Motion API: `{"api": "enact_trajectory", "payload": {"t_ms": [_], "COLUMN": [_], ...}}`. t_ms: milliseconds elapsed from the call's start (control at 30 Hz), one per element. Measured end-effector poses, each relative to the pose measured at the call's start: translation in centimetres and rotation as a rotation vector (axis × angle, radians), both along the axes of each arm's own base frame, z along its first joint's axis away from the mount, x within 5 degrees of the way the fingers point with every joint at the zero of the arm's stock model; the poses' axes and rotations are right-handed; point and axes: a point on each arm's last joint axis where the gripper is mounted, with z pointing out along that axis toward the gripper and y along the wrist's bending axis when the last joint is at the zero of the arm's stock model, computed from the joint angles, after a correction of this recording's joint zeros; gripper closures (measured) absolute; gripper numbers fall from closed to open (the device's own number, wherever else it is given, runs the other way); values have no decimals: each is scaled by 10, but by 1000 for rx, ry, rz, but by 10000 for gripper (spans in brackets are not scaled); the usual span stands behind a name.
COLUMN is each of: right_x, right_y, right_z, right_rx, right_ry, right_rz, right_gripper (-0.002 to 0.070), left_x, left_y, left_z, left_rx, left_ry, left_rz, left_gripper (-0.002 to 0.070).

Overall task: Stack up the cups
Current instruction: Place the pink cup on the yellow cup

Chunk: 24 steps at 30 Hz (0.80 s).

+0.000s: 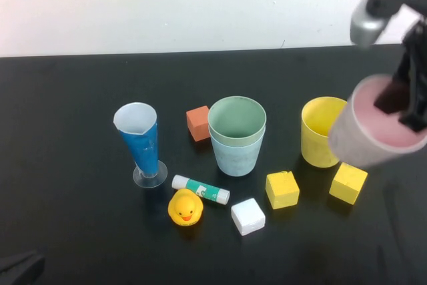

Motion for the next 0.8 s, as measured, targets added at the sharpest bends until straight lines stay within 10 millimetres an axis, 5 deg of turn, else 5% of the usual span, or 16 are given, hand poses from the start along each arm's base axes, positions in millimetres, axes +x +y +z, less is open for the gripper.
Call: {"api": "enact_trajectory", "payload": {"t_ms": [167,433,800], "right_x": [29,82,105], "right_y": [7,28,38], "right_z": [5,-32,-65], "right_rx": [-35,-79,-112], "right_ry": [-44,21,91], "right_rz": [-48,-107,-124], "right_gripper": [659,659,565], "left_x": [0,0,0], "left_y": [0,0,0], "left_z": [0,0,0], "left_rx": [8,9,10], "left_ry": [-4,-6,-6], "left_rz": [-2,-1,-1], "left_gripper": [673,673,673]}}
